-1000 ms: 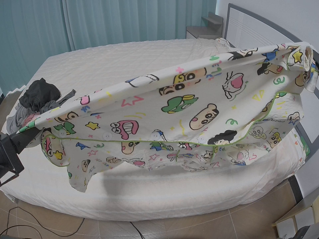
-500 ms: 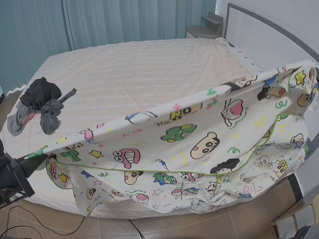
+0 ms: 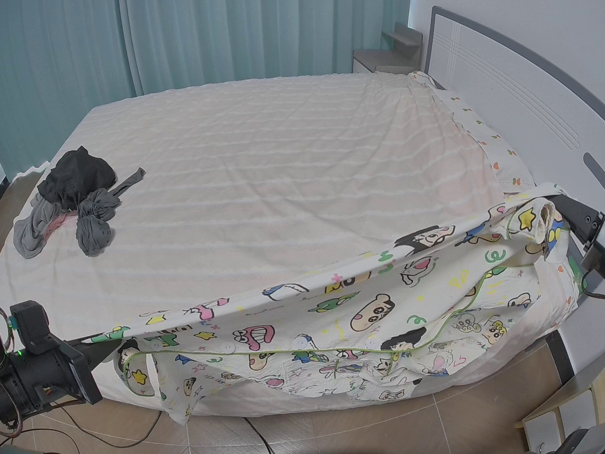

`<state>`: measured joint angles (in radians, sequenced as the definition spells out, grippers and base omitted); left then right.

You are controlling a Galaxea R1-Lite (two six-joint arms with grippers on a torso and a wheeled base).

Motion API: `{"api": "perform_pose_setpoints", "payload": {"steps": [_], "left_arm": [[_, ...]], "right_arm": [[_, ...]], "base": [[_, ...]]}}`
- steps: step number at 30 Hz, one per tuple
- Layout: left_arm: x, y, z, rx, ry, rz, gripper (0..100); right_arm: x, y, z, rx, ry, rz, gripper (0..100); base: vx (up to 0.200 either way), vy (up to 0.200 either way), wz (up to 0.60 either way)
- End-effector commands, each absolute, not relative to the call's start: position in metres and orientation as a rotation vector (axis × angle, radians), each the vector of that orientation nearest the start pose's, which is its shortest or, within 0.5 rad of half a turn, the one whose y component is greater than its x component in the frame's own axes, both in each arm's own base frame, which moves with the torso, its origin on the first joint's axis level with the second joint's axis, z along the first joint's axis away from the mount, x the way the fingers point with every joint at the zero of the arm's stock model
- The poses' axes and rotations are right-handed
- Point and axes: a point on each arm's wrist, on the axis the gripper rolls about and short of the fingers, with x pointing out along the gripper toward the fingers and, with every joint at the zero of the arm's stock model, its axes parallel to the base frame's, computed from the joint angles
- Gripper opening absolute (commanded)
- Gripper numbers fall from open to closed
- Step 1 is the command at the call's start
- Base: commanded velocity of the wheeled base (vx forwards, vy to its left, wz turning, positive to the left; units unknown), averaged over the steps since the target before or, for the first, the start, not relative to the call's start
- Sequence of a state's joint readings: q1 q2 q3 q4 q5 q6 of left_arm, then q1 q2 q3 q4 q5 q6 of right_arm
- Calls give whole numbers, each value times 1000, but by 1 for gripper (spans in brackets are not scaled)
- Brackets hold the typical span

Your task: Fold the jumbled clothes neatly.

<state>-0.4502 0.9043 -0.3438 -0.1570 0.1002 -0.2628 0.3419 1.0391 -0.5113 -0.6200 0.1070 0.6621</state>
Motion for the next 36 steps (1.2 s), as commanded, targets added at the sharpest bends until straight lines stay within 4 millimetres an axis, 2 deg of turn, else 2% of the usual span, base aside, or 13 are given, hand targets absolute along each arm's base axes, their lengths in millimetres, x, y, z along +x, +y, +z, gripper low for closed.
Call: {"api": "perform_pose_setpoints", "payload": {"steps": [1, 4, 8, 9, 10, 12, 13, 17, 22, 25, 28, 36], "left_arm": [[110, -51, 163, -149, 493, -273, 0], [121, -55, 163, -150, 493, -270, 0], [143, -66, 154, -140, 518, -262, 0], [154, -71, 151, -140, 524, -259, 0], [154, -71, 151, -140, 524, -259, 0], [172, -78, 145, -146, 536, -247, 0], [173, -79, 145, -147, 536, -246, 0], [203, -92, 135, -154, 550, -237, 0], [226, -103, 119, -143, 585, -232, 0], [241, -109, 108, -144, 604, -223, 0], [266, -118, 91, -159, 621, -199, 0], [308, -135, 68, -187, 626, -131, 0]], "right_arm": [[149, 47, 232, 654, 123, 396, 0], [155, 47, 230, 653, 136, 385, 0], [168, 46, 224, 653, 152, 370, 0], [175, 45, 220, 653, 168, 353, 0], [175, 45, 220, 653, 168, 353, 0], [189, 43, 212, 653, 193, 320, 0], [190, 43, 211, 653, 194, 318, 0], [218, 40, 192, 657, 239, 299, 0], [243, 41, 171, 654, 277, 278, 0], [256, 42, 159, 657, 293, 268, 0], [278, 43, 138, 655, 328, 243, 0], [312, 42, 102, 666, 365, 214, 0]], "base": [[200, 0, 0], [200, 0, 0], [200, 0, 0], [200, 0, 0], [200, 0, 0], [200, 0, 0], [200, 0, 0], [200, 0, 0], [200, 0, 0], [0, 0, 0], [0, 0, 0], [0, 0, 0]]}}
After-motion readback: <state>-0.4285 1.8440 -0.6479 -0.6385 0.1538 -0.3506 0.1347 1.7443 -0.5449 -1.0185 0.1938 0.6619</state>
